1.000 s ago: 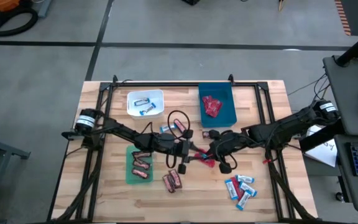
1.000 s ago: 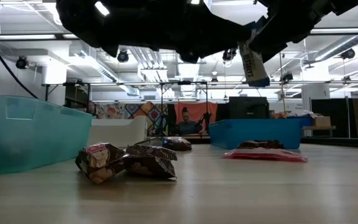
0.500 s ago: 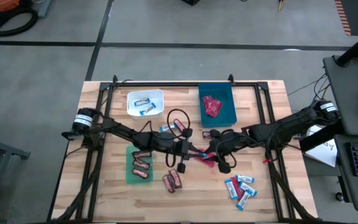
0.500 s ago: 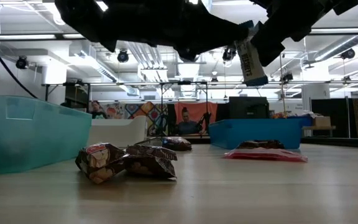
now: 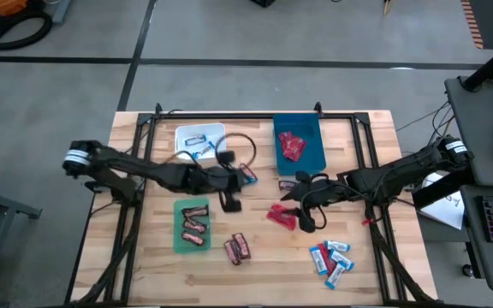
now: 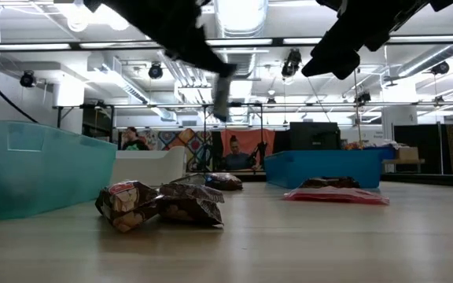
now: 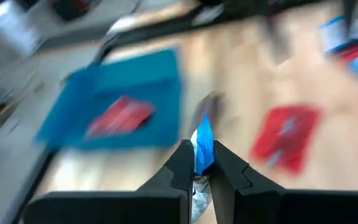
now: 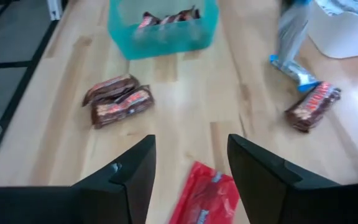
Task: Sort candy
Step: Put the white chocolate bar into the white bin
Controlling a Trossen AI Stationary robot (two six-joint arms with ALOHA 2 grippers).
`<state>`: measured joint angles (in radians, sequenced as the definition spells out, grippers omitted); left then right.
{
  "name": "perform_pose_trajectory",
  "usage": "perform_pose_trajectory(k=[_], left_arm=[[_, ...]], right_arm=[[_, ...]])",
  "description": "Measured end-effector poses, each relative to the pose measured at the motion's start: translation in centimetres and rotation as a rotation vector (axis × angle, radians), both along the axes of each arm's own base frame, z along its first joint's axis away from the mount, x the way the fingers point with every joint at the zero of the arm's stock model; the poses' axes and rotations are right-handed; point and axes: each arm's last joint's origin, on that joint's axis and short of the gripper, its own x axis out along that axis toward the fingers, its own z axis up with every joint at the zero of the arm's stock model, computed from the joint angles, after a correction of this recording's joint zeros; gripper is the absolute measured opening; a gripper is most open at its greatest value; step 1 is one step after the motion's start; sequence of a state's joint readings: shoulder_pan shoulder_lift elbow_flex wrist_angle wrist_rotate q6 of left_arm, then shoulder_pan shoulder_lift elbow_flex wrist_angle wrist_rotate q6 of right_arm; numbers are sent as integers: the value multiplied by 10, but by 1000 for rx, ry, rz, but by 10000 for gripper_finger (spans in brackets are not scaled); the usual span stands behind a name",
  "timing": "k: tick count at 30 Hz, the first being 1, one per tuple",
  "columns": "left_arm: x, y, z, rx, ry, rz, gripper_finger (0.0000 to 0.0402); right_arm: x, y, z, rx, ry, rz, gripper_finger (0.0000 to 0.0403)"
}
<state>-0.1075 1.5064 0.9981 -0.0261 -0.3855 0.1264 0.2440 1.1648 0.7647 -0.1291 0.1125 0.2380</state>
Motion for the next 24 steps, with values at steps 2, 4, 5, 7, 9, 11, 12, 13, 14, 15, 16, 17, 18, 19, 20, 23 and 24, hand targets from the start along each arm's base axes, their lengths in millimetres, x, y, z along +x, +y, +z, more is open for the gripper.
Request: perform_pose_trajectory(k=[2, 4, 5, 7, 9, 11, 12, 13, 14, 15, 16, 17, 18, 19, 20, 23, 24], left_arm=[[-14, 12, 6, 3, 53, 94, 8], [-26, 25, 10, 9, 100, 198, 8], [-33, 32, 12, 16, 123, 253, 8], [-44, 47, 13, 28, 163, 370, 8], [-54, 64, 13, 25, 197, 492, 8], [-61, 82, 9, -5, 231, 593, 8], [-64, 91, 7, -22, 249, 640, 9], [-67, 100, 3, -39, 271, 683, 9], [-69, 109, -1, -57, 298, 716, 9], [-71, 117, -6, -73, 323, 741, 9], [-71, 125, -10, -87, 339, 762, 9], [-71, 132, -15, -106, 357, 776, 9], [-71, 139, -20, -125, 369, 787, 9], [-70, 145, -24, -144, 385, 794, 9], [-69, 150, -29, -158, 400, 803, 9], [-66, 161, -42, -173, 454, 827, 10], [-64, 163, -45, -173, 464, 828, 12]], right_arm=[[0, -1, 0, -10, -2, -15, 187], [0, -1, 0, -22, -5, -32, 184], [0, -1, 0, -27, -6, -38, 182], [0, -1, 0, -28, -6, -40, 180], [0, -2, 0, -28, -6, -40, 178], [0, -2, 0, -28, -6, -41, 178], [0, -2, 0, -29, -6, -41, 178], [0, -1, 0, -29, -6, -40, 178], [0, -1, 0, -29, -6, -41, 178], [0, -2, 0, -29, -6, -42, 178], [0, -2, 0, -30, -6, -42, 177], [0, -2, 0, -29, -6, -43, 176], [0, -2, 0, -26, -5, -46, 175], [0, -2, 0, -23, -5, -48, 176], [0, -2, 0, -20, -5, -50, 176], [0, -2, 0, -10, -4, -57, 178], [0, -2, 0, -8, -4, -59, 178]])
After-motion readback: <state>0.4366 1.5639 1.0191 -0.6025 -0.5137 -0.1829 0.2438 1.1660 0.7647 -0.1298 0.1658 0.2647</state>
